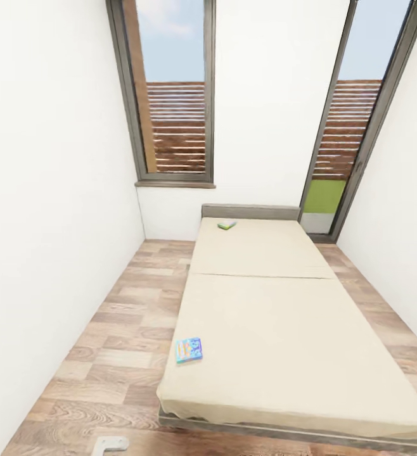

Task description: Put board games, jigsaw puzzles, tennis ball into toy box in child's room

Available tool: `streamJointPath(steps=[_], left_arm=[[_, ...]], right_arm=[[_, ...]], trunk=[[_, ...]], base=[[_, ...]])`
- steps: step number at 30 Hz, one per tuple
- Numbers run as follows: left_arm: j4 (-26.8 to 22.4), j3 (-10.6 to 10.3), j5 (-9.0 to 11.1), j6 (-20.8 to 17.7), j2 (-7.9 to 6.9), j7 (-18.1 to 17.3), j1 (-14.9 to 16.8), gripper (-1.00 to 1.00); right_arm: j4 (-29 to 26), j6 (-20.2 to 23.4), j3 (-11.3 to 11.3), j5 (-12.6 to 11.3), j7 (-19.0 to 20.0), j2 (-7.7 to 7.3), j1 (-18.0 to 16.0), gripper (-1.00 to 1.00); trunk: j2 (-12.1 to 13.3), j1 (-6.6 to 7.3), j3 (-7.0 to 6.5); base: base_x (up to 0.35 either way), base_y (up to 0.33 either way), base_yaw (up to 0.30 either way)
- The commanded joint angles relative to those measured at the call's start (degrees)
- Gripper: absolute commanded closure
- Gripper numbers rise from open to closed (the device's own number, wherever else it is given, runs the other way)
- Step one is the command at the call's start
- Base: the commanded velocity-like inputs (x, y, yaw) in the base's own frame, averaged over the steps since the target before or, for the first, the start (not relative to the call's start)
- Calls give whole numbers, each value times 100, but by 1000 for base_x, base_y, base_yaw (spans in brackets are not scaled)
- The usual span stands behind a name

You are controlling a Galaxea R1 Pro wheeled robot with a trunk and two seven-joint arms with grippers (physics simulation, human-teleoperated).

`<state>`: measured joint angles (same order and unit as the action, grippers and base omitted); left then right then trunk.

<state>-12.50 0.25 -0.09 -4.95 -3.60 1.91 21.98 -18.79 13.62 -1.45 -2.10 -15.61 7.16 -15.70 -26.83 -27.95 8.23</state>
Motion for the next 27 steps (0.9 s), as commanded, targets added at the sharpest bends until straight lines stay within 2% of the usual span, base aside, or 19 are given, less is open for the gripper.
streamJointPath(steps=[1, 21, 27], left_arm=[[-16, 1, 0, -35, -1, 11, -1, -100], [-16, -1, 0, -36, -1, 11, -1, -100], [-16, 0, 0, -39, -1, 11, -1, -100]], right_arm=[[-10, 24, -14, -23, -19, 4, -3, -100], [-12, 20, -13, -17, -17, 4, -3, -100], [-14, 18, -13, -12, -19, 4, -3, -100]], trunk=[[-10, -3, 11], [-10, -3, 11], [-10, -3, 11]], base=[[8, 5, -281], [1, 84, -278], [0, 150, -148]])
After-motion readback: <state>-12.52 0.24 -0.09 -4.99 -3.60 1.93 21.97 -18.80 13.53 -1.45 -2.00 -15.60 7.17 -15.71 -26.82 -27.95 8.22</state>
